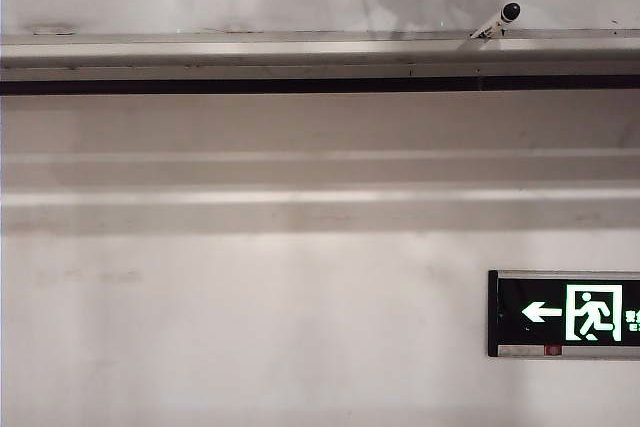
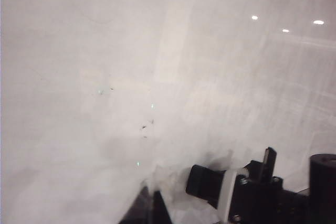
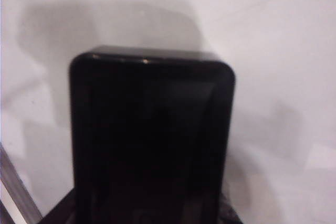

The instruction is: Wipe the whiteboard clean using the black magnetic whiteboard eraser attached to the whiteboard.

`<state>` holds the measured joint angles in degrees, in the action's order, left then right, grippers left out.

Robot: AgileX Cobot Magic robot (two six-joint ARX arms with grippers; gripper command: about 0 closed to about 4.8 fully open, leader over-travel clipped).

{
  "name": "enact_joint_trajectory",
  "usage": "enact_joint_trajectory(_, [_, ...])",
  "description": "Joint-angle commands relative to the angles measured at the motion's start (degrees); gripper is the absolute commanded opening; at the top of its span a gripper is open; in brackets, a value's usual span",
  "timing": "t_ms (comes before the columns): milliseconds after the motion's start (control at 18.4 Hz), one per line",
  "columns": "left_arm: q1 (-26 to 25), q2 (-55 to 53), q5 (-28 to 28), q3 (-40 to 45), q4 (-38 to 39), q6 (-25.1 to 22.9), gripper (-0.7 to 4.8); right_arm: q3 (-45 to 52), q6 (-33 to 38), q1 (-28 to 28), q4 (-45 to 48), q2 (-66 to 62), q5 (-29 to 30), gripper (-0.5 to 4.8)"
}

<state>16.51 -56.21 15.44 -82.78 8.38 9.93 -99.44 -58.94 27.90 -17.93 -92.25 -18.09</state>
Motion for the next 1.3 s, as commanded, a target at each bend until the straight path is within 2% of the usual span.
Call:
enact_joint_trajectory(54, [0.02, 0.2, 0.46, -0.31, -0.81, -0.02, -0.06, -0.07, 0.37, -0.2, -1.97, -2.69, -2.78, 0.38])
enact_joint_trajectory(108, [0.02, 0.2, 0.46, -0.31, -0.81, -0.02, -0.06, -0.07, 0.37, -0.2, -1.6, -3.85, -6.19, 0.38])
enact_joint_trajectory(163, [0.02, 0.17, 0.44, -0.31, -0.81, -0.02, -0.06, -0.09, 0.35, -0.2, 0.0, -5.4, -12.66, 0.23])
enact_joint_trajectory(217, [0.02, 0.17, 0.44, -0.31, -0.83, -0.02, -0.06, -0.07, 0.35, -0.26, 1.66, -6.16, -16.72, 0.17])
enact_joint_trajectory(434, [0.02, 0.11, 0.44, -0.31, -1.01, -0.04, -0.06, -0.11, 0.2, -0.96, 10.4, -5.88, -23.93, 0.17])
enact_joint_trajectory(542, [0.02, 0.13, 0.46, -0.31, -1.2, -0.02, -0.06, -0.11, 0.2, -1.14, 12.72, -5.49, -23.69, 0.46])
enact_joint_trajectory(597, [0.02, 0.13, 0.46, -0.31, -1.25, -0.02, -0.06, -0.11, 0.2, -1.31, 12.59, -5.31, -22.82, 1.51])
enact_joint_trajectory(651, [0.02, 0.13, 0.46, -0.31, -1.2, -0.02, -0.06, -0.11, 0.24, -1.31, 12.61, -5.25, -21.97, 3.33])
enact_joint_trajectory(705, [0.02, 0.13, 0.44, -0.31, -1.25, -0.02, -0.06, -0.11, 0.26, -1.31, 12.61, -5.03, -21.0, 4.2])
enact_joint_trajectory(1031, [0.02, 0.11, 0.37, -0.31, -1.4, 0.2, -0.06, -0.11, 0.98, -1.25, 12.24, -1.18, -12.81, 4.32])
enact_joint_trajectory(1302, [0.02, 0.17, 0.5, -0.31, -1.46, 0.2, -0.06, -0.11, 11.56, -1.25, 10.84, 8.26, -5.7, 4.31])
